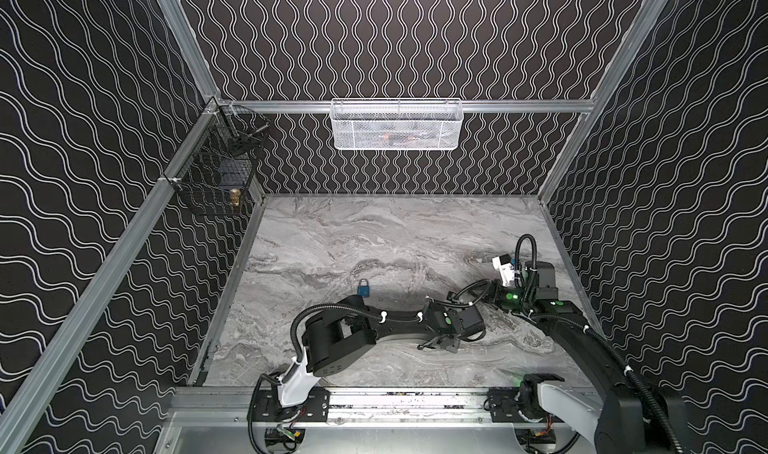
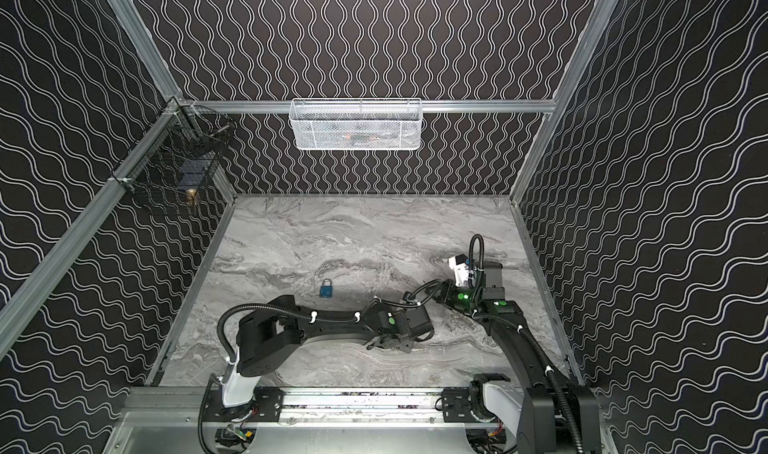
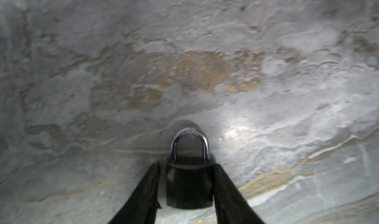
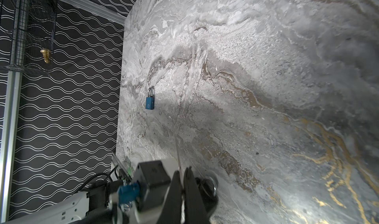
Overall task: Unlock with the key
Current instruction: 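Close the left gripper on the black padlock body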
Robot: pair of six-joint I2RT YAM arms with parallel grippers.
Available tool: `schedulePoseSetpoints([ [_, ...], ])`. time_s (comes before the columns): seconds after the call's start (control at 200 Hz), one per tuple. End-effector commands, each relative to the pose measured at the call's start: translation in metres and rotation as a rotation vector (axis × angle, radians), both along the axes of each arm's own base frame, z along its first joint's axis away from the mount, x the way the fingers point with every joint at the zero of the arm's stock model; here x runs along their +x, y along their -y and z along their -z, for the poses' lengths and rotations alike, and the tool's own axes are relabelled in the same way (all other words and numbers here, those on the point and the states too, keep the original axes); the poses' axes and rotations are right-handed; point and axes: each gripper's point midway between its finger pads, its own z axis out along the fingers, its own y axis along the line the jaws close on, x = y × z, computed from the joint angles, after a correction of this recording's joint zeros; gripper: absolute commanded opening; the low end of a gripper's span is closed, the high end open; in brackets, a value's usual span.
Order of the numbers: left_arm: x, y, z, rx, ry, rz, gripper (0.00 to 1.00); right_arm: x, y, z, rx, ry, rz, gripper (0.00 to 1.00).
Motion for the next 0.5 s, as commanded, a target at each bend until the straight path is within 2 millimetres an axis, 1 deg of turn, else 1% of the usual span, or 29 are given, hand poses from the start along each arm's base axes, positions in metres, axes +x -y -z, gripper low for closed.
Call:
schedulePoseSetpoints([
  [0.0, -0.008, -0.032, 0.01, 0.068, -0.048, -0.072, 0.44, 0.0, -0.005, -0.006, 0.015, 0.023, -0.036, 0.0],
  [0.18, -0.008, -0.062, 0.014, 0.082, -0.068, -0.146, 0.43, -0.001, -0.008, -0.002, 0.024, 0.005, -0.049, 0.0],
  [0.29, -0.009, -0.087, 0.012, 0.101, -0.065, -0.21, 0.43, -0.004, -0.013, 0.001, 0.031, -0.008, -0.06, 0.0],
  [0.38, -0.011, -0.105, 0.011, 0.102, -0.07, -0.265, 0.44, -0.008, -0.022, 0.004, 0.024, -0.022, -0.079, 0.0],
  [0.455, -0.012, -0.122, 0.009, 0.112, -0.069, -0.317, 0.44, -0.014, -0.035, 0.007, 0.012, -0.031, -0.111, 0.0],
  [0.49, -0.013, -0.127, 0.008, 0.104, -0.074, -0.334, 0.44, -0.016, -0.04, 0.008, 0.007, -0.036, -0.122, 0.0],
])
